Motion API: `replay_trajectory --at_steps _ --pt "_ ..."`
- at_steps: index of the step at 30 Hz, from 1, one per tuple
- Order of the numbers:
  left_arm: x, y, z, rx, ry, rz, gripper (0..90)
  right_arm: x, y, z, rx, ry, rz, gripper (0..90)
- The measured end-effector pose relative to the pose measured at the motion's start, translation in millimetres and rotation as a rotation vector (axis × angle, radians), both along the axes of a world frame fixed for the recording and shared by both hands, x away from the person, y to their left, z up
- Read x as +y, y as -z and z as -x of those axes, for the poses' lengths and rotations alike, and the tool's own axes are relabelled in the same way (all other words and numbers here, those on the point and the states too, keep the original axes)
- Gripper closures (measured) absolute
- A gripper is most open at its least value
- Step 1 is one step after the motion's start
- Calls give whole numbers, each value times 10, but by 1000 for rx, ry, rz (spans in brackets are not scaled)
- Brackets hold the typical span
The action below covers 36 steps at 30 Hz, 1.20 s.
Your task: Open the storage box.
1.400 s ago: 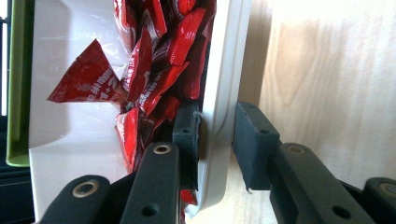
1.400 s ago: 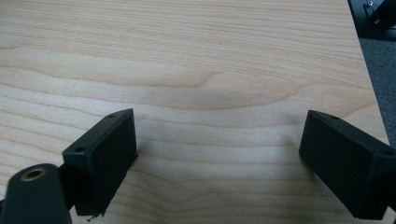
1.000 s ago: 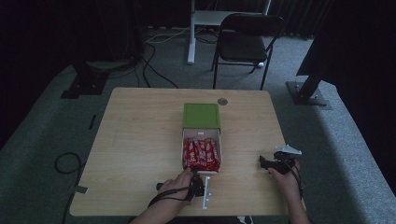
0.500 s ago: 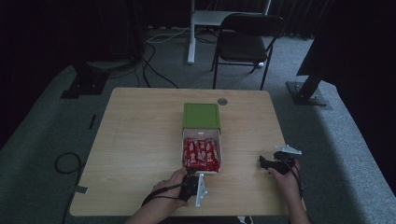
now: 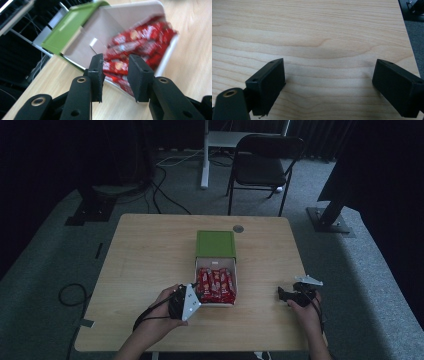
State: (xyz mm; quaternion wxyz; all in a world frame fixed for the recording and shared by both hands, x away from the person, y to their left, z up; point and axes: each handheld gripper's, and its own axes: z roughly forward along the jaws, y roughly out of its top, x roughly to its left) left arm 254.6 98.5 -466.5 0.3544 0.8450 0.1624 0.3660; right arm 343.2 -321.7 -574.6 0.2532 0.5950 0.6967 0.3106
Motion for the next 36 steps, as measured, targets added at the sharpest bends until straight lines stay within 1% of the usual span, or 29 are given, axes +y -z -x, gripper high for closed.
replay_trajectory --at_steps 2,3,4,5,6,7,8,11,12,13,14,15,16,17,18,19,20,21,22,23,24,25,27,28,29,30,32,35,36 --pt "32 -5 -10 -3 1 9 666 0 0 0 0 0 0 106" --pt "58 -11 -23 2 -8 45 666 0 0 0 0 0 0 106" --pt "112 -5 -50 12 -18 46 666 0 0 0 0 0 0 105" --pt "112 -5 -50 12 -18 46 666 0 0 0 0 0 0 106" --pt "160 5 -79 14 -40 67 666 0 0 0 0 0 0 106" --pt "160 5 -79 14 -40 67 666 0 0 0 0 0 0 106" --pt "229 21 -120 20 -59 93 656 0 0 0 0 0 0 105" --pt "282 37 -149 27 -73 102 644 1 0 0 0 1 -1 106" --pt "345 55 -183 33 -92 142 644 0 0 0 0 0 0 106" --pt "345 55 -183 33 -92 142 644 0 0 0 0 0 0 106" --pt "407 73 -208 36 -110 146 629 0 0 0 0 0 0 106" --pt "407 73 -208 36 -110 146 628 0 0 0 0 0 0 106" --pt "467 92 -231 41 -132 173 622 0 0 0 0 0 0 106" --pt "467 92 -231 41 -132 173 622 0 0 0 0 0 0 106" --pt "541 123 -262 51 -153 202 621 0 0 0 0 0 0 106" --pt "541 123 -262 51 -153 202 622 0 0 0 0 0 0 106" --pt "600 152 -279 61 -176 197 622 0 0 0 0 0 0 105" --pt "600 152 -279 61 -176 197 622 0 0 0 0 0 0 105" --pt "668 192 -301 68 -197 221 622 0 0 0 0 0 0 105" --pt "668 192 -301 68 -197 221 622 0 0 0 0 0 0 105" --pt "740 242 -319 80 -220 228 620 1 0 0 0 1 -1 106" --pt "740 242 -319 80 -220 228 617 1 0 0 0 1 -1 106" --pt "798 282 -331 94 -233 232 602 1 0 0 0 1 -1 106" --pt "857 331 -344 104 -255 245 602 0 0 0 0 0 0 106" --pt "857 331 -344 104 -255 245 601 0 0 0 0 0 0 106" --pt "902 361 -351 118 -265 250 601 0 0 0 0 0 0 106" --pt "976 414 -365 128 -291 262 601 0 0 0 0 0 0 106" --pt "1018 443 -372 135 -307 271 600 0 0 0 0 0 0 106" --pt "1048 469 -376 149 -313 276 576 1 0 0 0 1 -1 106"
